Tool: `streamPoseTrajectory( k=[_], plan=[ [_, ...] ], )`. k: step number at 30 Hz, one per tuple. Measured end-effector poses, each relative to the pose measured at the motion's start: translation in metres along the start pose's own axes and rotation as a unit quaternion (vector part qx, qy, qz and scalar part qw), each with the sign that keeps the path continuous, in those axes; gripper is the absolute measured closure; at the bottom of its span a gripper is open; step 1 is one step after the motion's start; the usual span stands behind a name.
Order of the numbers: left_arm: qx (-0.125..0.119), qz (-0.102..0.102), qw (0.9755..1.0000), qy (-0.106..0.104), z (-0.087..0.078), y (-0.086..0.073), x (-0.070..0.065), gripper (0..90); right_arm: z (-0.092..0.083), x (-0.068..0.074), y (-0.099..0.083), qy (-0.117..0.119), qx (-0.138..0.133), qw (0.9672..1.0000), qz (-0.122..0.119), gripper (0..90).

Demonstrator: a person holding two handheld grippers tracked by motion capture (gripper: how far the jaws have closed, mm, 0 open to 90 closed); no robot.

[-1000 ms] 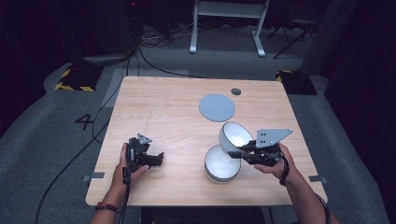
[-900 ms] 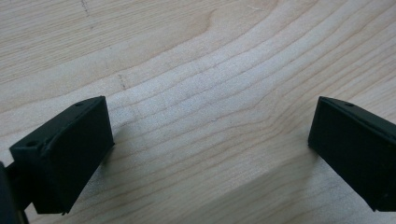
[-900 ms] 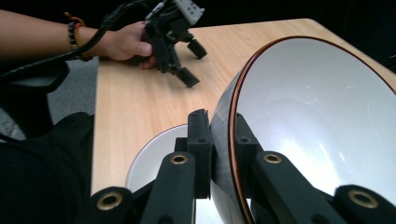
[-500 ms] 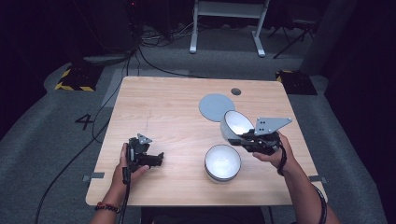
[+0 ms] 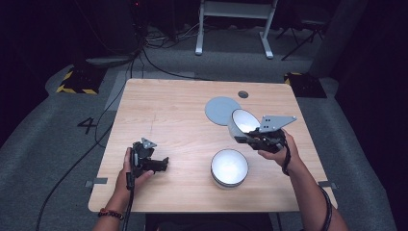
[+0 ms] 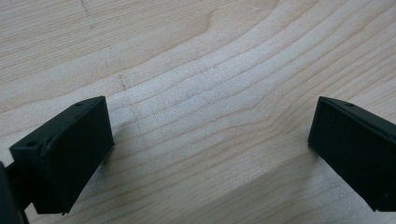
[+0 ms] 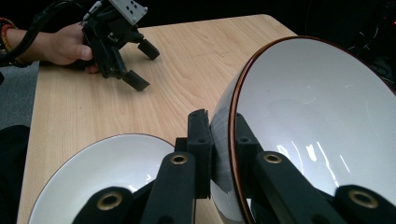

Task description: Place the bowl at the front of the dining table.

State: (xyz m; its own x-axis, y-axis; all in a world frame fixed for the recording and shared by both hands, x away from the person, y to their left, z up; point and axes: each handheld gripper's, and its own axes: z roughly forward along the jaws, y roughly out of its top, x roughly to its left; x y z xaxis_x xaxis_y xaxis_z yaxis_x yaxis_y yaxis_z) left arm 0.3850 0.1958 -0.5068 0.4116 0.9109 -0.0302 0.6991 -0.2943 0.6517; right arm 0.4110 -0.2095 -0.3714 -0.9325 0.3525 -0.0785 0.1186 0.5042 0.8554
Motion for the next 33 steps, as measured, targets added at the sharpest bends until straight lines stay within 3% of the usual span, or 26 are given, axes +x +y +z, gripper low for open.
streamPoseTrajectory(
  k=[21, 33],
  plan=[
    [0.0, 0.0, 1.0, 0.0, 0.0, 0.0, 0.0, 0.0, 0.035, -0.032, 0.003, -0.02, 0.024, 0.9995, 0.01, 82.7],
    [0.0, 0.0, 1.0, 0.0, 0.0, 0.0, 0.0, 0.0, 0.06, -0.052, 0.002, -0.037, 0.041, 0.9981, 0.028, 82.7]
  ],
)
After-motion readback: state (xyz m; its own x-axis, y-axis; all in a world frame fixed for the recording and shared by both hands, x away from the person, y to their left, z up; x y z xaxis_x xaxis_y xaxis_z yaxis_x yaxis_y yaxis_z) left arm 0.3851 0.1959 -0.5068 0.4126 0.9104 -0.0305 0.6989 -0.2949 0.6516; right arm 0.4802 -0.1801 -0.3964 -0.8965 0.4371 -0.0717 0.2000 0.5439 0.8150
